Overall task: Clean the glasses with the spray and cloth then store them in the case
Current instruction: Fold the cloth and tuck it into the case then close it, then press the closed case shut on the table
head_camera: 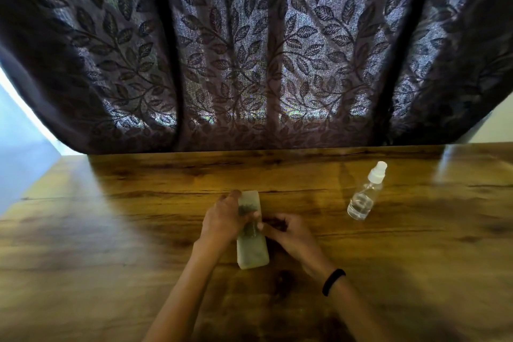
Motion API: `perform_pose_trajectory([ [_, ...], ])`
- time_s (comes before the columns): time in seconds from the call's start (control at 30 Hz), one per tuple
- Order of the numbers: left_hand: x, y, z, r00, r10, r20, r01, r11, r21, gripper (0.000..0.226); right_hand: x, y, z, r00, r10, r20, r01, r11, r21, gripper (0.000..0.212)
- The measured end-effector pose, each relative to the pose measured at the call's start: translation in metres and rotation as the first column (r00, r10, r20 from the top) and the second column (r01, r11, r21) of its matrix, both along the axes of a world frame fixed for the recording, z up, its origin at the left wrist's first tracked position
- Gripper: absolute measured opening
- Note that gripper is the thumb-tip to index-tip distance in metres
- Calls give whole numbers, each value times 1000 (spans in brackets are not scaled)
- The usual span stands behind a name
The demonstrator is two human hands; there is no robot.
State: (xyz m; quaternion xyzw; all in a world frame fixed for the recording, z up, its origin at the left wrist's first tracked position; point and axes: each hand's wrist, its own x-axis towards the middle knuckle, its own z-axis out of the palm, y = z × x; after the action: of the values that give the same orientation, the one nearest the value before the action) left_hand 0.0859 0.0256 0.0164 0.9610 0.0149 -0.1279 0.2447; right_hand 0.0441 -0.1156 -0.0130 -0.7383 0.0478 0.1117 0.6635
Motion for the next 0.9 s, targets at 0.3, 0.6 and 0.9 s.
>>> perform_pose_trajectory([
  [0.3,-2,1,-1,1000,16,21,-16,1000,10,71,-2,0,1,1000,-18,17,18,1000,20,15],
  [0.6,-4,9,5,999,-15,48,18,997,-76,62,-3,-2,1,1000,-13,27,14,999,-32,12],
  [0.9,0,-8,22,982,-61,178,56,998,32,64,-7,-32,17,969,-141,204,176,970,-166,28],
])
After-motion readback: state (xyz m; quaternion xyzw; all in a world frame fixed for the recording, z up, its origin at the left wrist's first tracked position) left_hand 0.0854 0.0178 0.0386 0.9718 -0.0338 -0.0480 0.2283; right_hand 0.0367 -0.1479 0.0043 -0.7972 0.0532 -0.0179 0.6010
